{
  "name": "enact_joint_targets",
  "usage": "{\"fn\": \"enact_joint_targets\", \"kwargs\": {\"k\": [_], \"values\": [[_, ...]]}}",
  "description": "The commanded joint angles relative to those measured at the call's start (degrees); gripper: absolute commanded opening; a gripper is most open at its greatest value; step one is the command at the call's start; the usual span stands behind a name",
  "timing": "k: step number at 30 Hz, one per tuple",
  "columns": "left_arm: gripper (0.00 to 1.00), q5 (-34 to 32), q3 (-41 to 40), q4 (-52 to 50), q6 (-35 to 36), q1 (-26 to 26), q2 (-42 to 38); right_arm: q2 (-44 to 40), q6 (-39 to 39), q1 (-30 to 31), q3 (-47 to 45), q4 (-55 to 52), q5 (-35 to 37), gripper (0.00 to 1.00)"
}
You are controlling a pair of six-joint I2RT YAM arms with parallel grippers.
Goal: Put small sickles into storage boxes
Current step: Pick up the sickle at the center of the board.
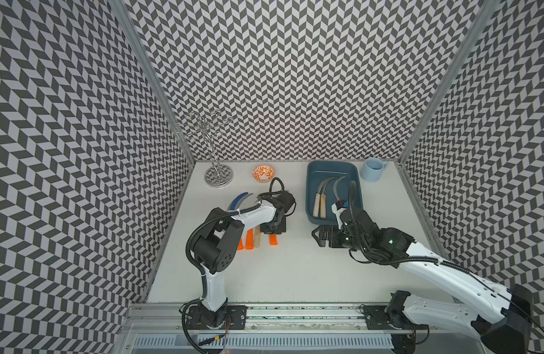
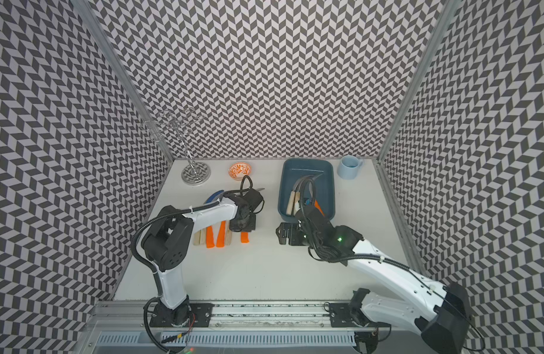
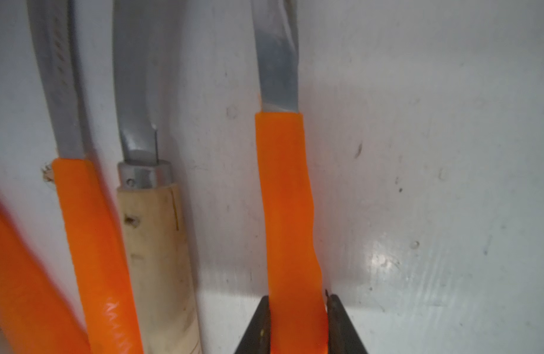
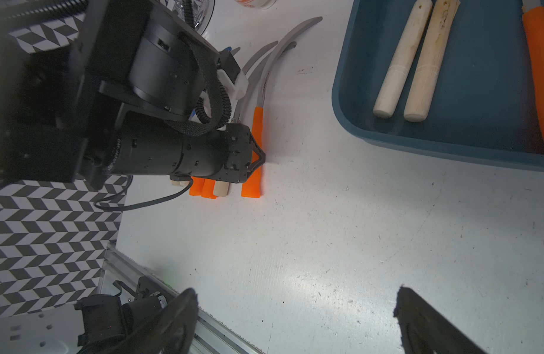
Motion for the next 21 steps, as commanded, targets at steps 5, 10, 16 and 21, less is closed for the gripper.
{"fn": "enact_joint_targets", "kwargs": {"k": [5,10,16,21], "values": [[0.01,0.85,3.04,-2.87,-0.11,-0.39,-2.33,-0.15,-0.47,-0.49,1.63,2.01,-0.14,1.00],[0.01,1.20,5.82,-4.14,-0.49,-1.12,-2.70,-0.66,-0.47,-0.53,1.45,1.56,-0.01,1.00],[0.01,1.02,10.94,-6.34,-1.01,-1.99,-2.43,-0.76,-0.98,-1.14,1.87,1.10,0.04,1.00],[0.01,1.12,14.64,-7.75,-1.27,-2.11,-2.03,-0.67,-1.51,-1.58,2.49,0.46,-0.11,0.99]]}}
